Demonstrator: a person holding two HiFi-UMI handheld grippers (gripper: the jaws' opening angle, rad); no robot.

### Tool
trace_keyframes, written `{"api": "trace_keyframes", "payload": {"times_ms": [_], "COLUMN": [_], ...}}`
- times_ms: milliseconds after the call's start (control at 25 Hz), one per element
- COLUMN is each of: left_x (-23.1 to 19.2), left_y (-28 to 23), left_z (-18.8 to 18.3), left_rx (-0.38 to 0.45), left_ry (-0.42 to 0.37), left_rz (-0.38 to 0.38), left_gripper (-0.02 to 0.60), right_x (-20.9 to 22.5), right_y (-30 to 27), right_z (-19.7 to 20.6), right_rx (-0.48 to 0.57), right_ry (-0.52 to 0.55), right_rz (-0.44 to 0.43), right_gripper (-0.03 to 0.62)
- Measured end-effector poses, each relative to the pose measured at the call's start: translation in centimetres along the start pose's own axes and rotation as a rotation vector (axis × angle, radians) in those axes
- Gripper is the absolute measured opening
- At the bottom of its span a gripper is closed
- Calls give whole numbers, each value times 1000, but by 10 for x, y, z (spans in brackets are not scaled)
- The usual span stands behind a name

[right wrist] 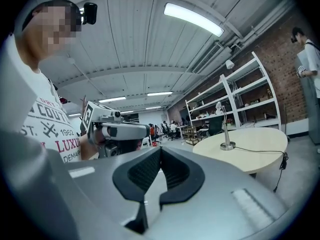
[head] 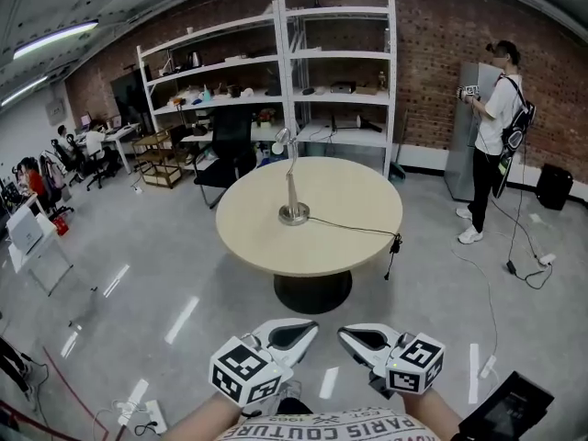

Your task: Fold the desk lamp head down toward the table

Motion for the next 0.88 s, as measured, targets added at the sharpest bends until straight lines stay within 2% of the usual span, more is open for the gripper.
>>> {"api": "trace_keyframes", "payload": {"times_ms": [200, 440, 640, 880], "left_x": [-10, -45, -84, -153], "left_y": [-10, -24, -53, -75], "left_z": [2, 11, 23, 13], "left_rx": [-10, -10, -10, -8], "left_ry": [2, 39, 67, 85], "left_rz": [15, 17, 37, 44], "left_gripper": [3, 3, 3, 3], "right_x": [12, 35, 72, 117], "right_y": [-9, -33, -56, -99], "right_z": [1, 4, 11, -9], "right_rx": [0, -22, -65, -68], "right_ry": [-14, -29, -48, -62], "right_rz": [-2, -2, 28, 66], "right_gripper": [3, 3, 3, 3]}}
Point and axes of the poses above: the fingertips, and each gripper's own axes: y backward along the fingers, x to its right, z out of its underside, the point moved 7 cm from there along y, backward along the fingers, and after that the axes turned 15 degrees about -z, right-handed, at the moved point
